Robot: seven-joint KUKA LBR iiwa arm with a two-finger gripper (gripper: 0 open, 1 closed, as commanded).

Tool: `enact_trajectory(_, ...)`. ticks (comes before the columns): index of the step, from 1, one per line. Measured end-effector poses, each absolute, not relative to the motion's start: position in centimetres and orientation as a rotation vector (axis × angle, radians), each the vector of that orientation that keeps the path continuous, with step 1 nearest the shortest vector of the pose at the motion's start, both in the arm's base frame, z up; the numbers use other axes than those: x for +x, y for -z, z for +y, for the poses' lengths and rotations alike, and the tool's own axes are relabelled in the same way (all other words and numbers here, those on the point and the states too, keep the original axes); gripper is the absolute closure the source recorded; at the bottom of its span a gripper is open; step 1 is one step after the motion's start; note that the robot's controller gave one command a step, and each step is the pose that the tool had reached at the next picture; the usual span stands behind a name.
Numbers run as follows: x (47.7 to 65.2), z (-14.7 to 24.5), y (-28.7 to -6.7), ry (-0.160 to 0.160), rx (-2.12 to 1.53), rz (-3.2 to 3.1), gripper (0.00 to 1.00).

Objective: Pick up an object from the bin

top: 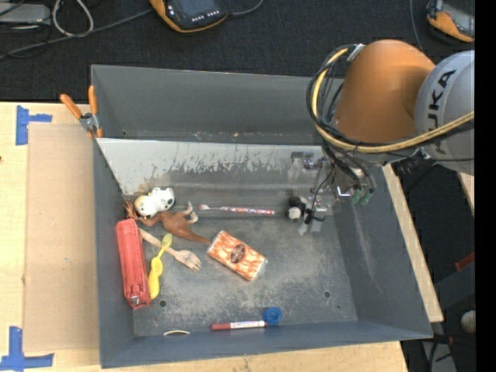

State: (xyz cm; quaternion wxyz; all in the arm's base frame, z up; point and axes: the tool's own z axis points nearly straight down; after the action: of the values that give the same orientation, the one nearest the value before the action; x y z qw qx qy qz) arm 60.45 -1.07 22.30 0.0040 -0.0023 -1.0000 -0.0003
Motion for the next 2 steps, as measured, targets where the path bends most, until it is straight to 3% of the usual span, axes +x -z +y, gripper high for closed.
enact_trajectory(1,60.6,-1.1,-22.8,0.001,-0.007,-3.141,0.00)
enact_trajectory(2,58.6,2.8,-17.5,0.001,0.170,-3.138,0.00)
